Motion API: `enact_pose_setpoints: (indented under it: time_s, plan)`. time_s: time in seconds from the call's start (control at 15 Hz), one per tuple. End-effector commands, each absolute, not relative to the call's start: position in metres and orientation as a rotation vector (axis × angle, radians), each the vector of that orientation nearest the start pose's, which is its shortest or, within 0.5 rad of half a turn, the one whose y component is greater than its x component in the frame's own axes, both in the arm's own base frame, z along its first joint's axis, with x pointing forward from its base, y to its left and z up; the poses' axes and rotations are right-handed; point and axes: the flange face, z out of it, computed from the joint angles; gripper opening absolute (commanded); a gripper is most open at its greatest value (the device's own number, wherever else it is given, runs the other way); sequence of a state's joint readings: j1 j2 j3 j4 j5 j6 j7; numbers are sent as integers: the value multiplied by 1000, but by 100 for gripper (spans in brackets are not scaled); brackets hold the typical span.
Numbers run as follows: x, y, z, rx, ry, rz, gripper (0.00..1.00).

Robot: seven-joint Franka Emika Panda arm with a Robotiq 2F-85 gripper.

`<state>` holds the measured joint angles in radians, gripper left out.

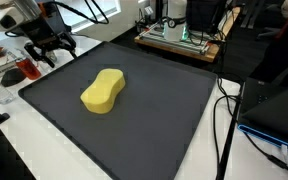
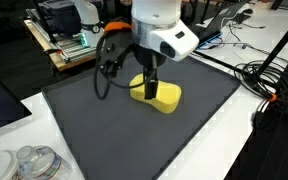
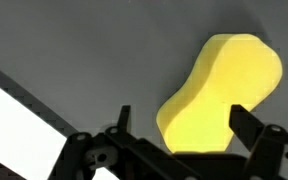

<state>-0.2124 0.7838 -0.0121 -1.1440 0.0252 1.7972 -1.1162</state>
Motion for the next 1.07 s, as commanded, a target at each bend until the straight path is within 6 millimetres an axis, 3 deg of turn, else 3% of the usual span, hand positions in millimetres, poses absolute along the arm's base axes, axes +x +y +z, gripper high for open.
enact_pose_setpoints:
  time_s: [0.0,0.4,0.8,1.0]
  plan:
    - [754,-126,328,-2664,-1585,160,100]
    - [782,-48,321,-2484,-1995,177,100]
    - [783,8,307,-2213,-2307,381,100]
    - [787,36,302,-2092,-2436,370,100]
